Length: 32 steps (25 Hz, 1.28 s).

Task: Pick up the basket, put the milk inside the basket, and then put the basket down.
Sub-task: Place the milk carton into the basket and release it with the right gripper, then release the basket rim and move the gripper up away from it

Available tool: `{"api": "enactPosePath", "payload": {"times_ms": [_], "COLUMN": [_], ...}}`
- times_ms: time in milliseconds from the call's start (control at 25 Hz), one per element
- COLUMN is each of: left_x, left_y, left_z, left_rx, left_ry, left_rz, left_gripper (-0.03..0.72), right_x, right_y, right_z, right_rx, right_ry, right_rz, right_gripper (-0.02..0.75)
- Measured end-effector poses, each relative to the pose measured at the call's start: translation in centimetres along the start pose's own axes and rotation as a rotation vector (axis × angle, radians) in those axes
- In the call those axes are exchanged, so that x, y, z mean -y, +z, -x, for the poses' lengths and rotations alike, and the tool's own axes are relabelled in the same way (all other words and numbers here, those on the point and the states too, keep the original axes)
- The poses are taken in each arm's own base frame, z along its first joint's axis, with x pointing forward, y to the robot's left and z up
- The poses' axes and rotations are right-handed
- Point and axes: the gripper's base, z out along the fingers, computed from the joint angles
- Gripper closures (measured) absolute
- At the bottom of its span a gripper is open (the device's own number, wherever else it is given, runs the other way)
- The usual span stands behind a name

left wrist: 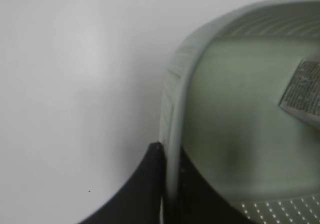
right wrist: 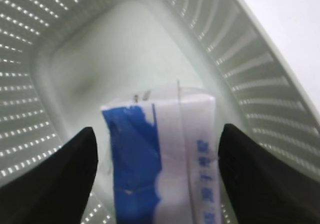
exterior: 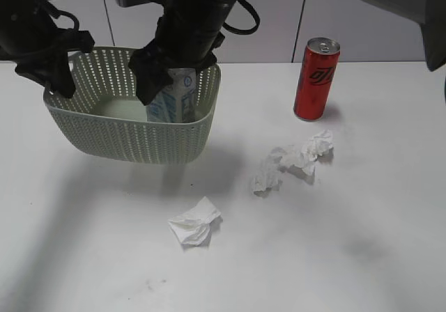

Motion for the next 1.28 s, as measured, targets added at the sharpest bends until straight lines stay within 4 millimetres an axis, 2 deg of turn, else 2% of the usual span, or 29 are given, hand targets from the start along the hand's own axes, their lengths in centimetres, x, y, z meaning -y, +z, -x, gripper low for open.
{"api": "enactPosePath", "payload": {"times_ms": [240, 360, 520, 600, 680, 800, 880, 1000, 1120, 1280], "left_x": [0.0, 0.0, 0.0, 0.0, 0.0, 0.0, 0.1, 0.1, 0.2, 0.3], "left_y": [0.0, 0.0, 0.0, 0.0, 0.0, 0.0, 0.0, 0.0, 0.0, 0.0], "left_z": [0.0, 0.0, 0.0, 0.0, 0.0, 0.0, 0.0, 0.1, 0.2, 0.5], "left_rx": [0.000, 0.000, 0.000, 0.000, 0.000, 0.000, 0.000, 0.006, 0.018, 0.056], "left_ry": [0.000, 0.000, 0.000, 0.000, 0.000, -0.001, -0.002, -0.006, -0.011, -0.019], "left_rz": [0.000, 0.000, 0.000, -0.001, -0.001, -0.003, -0.006, -0.014, -0.022, -0.036], "left_gripper": [0.703, 0.703, 0.703, 0.703, 0.703, 0.703, 0.703, 0.703, 0.703, 0.703], "right_x": [-0.2, -0.4, -0.2, 0.1, 0.9, 3.1, 4.9, 7.4, 9.1, 9.5], "right_y": [-0.5, -2.1, -6.9, -10.0, -13.0, -17.3, -19.6, -21.7, -22.3, -21.7], "right_z": [0.3, 0.7, 1.4, 1.3, 0.9, 0.0, -1.0, -3.2, -6.1, -10.3], "right_rx": [0.025, 0.053, 0.126, 0.144, 0.149, 0.190, 0.217, 0.213, 0.154, 0.027], "right_ry": [-0.003, -0.037, -0.065, -0.057, -0.031, 0.071, 0.143, 0.253, 0.336, 0.378], "right_rz": [0.011, -0.026, -0.085, -0.097, -0.111, -0.149, -0.177, -0.215, -0.256, -0.314], "right_gripper": [0.145, 0.145, 0.145, 0.145, 0.145, 0.145, 0.145, 0.145, 0.145, 0.145]}}
